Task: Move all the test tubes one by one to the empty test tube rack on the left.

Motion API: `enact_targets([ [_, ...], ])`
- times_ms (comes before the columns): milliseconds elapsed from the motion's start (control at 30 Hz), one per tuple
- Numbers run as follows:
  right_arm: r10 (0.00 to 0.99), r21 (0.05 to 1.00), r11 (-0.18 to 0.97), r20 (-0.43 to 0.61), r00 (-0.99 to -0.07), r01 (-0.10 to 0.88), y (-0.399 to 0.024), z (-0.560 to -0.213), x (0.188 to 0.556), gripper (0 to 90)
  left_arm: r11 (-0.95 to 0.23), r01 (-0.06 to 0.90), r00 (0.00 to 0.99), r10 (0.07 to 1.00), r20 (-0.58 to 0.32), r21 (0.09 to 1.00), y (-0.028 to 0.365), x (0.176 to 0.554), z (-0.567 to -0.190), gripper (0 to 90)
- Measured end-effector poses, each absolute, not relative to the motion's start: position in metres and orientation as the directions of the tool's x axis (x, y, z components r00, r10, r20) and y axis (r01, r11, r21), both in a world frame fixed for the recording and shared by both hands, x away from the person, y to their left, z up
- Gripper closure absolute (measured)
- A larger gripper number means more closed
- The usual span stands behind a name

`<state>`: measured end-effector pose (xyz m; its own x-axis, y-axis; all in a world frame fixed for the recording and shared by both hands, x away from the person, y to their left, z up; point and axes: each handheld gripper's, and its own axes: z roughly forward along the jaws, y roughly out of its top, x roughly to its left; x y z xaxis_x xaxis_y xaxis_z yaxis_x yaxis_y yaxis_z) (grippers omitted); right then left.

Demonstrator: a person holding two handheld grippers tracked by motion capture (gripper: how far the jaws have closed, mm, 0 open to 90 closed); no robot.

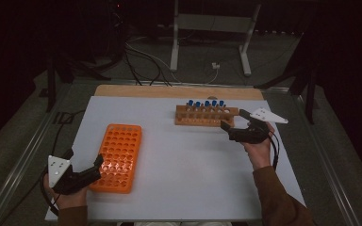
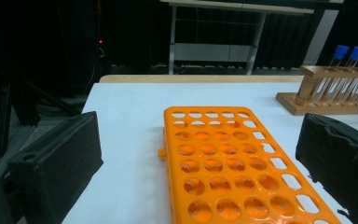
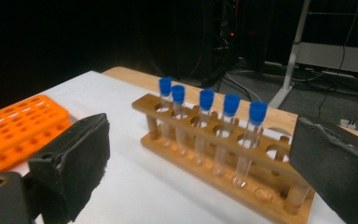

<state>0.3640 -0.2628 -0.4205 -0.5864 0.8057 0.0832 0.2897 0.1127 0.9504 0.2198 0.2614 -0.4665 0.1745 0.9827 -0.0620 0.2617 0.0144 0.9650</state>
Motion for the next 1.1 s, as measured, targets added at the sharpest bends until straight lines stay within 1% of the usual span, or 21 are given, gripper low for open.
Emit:
enact_targets([
  [100,0.813,0.945,0.118,0.084,-0.575,0.305,-0.263,-0.421,0.375,5.2,0.010,0.254,0.171,0.984,-0.055,0.967,0.261,0.218,-0.466,1.2],
  [133,0.819,0.937,0.130,0.082,-0.568,0.324,-0.262,-0.422,0.382,5.0,0.010,0.254,0.170,0.984,-0.054,0.967,0.261,0.218,-0.466,1.2],
  [433,0.834,0.925,0.155,0.066,-0.547,0.347,-0.264,-0.425,0.409,3.8,0.014,0.246,0.163,0.985,-0.056,0.969,0.261,0.218,-0.466,1.2],
  [567,0.844,0.916,0.151,0.076,-0.531,0.372,-0.266,-0.432,0.421,4.6,0.022,0.245,0.162,0.985,-0.064,0.969,0.262,0.218,-0.467,1.2],
  [633,0.845,0.903,0.139,0.106,-0.524,0.406,-0.266,-0.436,0.427,4.9,0.029,0.249,0.161,0.984,-0.071,0.968,0.263,0.219,-0.467,1.2],
  [767,0.853,0.893,0.157,0.092,-0.514,0.421,-0.264,-0.439,0.438,7.5,0.044,0.250,0.161,0.983,-0.086,0.967,0.264,0.220,-0.468,1.2],
  [800,0.856,0.889,0.158,0.093,-0.509,0.429,-0.264,-0.440,0.443,10.7,0.045,0.250,0.161,0.983,-0.088,0.967,0.264,0.220,-0.468,1.3],
  [867,0.856,0.888,0.158,0.095,-0.508,0.431,-0.263,-0.441,0.445,12.4,0.046,0.250,0.162,0.983,-0.089,0.967,0.264,0.221,-0.468,1.2],
  [900,0.861,0.878,0.154,0.106,-0.497,0.453,-0.262,-0.444,0.449,17.6,0.047,0.250,0.162,0.983,-0.089,0.967,0.264,0.221,-0.468,1.2],
  [933,0.867,0.875,0.146,0.111,-0.486,0.461,-0.261,-0.446,0.452,20.4,0.048,0.250,0.161,0.983,-0.091,0.967,0.264,0.221,-0.468,1.2],
  [967,0.867,0.875,0.146,0.111,-0.486,0.461,-0.261,-0.446,0.452,20.4,0.051,0.249,0.162,0.982,-0.094,0.967,0.264,0.221,-0.468,1.2],
  [1000,0.872,0.870,0.139,0.118,-0.476,0.472,-0.258,-0.450,0.455,27.3,0.052,0.250,0.162,0.982,-0.095,0.967,0.264,0.221,-0.468,1.3],
  [1033,0.872,0.870,0.139,0.118,-0.476,0.472,-0.258,-0.450,0.455,27.3,0.055,0.251,0.162,0.982,-0.098,0.966,0.264,0.221,-0.468,1.3],
  [1067,0.868,0.868,0.141,0.123,-0.481,0.476,-0.256,-0.454,0.457,37.4,0.059,0.251,0.162,0.982,-0.102,0.966,0.265,0.221,-0.469,1.2],
  [1100,0.868,0.868,0.141,0.123,-0.481,0.476,-0.256,-0.454,0.457,37.4,0.063,0.253,0.161,0.981,-0.106,0.966,0.265,0.221,-0.469,1.2],
])
